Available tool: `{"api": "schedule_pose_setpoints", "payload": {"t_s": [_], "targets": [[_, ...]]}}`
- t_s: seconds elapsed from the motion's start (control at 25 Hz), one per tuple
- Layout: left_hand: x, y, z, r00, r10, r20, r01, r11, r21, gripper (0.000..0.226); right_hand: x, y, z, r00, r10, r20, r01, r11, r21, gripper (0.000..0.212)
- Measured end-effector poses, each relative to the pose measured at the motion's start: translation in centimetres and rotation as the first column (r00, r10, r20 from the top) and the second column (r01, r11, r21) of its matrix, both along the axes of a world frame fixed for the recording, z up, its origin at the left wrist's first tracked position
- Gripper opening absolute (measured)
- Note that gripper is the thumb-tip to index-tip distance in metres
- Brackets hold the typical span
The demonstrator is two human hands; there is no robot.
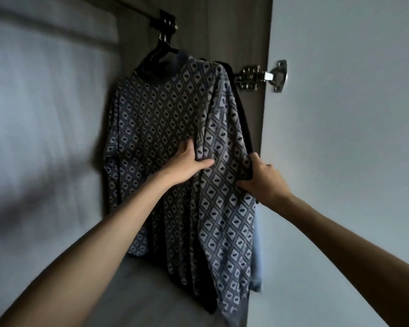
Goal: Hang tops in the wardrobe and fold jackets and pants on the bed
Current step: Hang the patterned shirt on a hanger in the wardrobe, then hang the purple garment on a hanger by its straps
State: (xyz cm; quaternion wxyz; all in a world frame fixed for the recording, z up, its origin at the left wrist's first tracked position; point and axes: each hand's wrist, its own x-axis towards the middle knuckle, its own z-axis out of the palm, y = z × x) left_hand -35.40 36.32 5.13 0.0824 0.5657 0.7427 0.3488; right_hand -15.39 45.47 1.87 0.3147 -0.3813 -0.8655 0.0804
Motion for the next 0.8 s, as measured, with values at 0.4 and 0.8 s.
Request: {"api": "schedule_pose_setpoints", "payload": {"t_s": [0.4,0.8], "targets": [[19.9,-6.5,-8.4,0.956,-0.085,-0.280,0.172,0.937,0.304,0.025,21.8,-5.5,-6.8,0.971,0.236,0.037,-0.191,0.859,-0.475,0.021],[58.8,-6.8,-23.8,0.560,-0.827,-0.047,0.763,0.537,-0.360,0.027,61.5,-20.6,-26.1,0.925,-0.304,0.228,0.377,0.652,-0.658,0.022]]}}
